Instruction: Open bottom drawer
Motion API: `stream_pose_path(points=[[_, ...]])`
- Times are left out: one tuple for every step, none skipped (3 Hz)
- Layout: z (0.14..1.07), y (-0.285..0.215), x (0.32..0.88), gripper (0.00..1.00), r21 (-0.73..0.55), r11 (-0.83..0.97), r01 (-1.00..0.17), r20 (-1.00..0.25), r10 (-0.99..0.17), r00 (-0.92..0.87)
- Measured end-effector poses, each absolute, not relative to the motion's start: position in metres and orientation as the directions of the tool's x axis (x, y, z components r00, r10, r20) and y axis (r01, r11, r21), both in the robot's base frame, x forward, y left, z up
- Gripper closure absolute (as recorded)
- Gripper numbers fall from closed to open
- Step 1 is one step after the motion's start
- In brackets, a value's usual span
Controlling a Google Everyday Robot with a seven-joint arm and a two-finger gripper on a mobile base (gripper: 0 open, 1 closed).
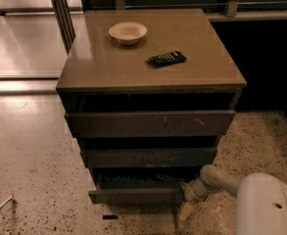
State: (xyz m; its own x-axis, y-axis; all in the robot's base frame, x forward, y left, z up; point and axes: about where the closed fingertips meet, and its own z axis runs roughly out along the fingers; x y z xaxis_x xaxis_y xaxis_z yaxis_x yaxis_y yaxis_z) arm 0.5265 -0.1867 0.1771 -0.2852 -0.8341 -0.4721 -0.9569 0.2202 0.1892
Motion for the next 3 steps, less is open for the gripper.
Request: stream_pose_path(points=[[0.181, -0.187, 0.526, 0.00, 0.189, 0.220, -0.957, -0.472, -0.834, -0.285], [0.189, -0.189, 0.504, 0.00, 0.239, 0.219, -0.946, -0.459, -0.833, -0.309], [0.200, -0.191, 0.476, 0.00, 0.313, 0.216, -0.925, -0.436, -0.833, -0.342]])
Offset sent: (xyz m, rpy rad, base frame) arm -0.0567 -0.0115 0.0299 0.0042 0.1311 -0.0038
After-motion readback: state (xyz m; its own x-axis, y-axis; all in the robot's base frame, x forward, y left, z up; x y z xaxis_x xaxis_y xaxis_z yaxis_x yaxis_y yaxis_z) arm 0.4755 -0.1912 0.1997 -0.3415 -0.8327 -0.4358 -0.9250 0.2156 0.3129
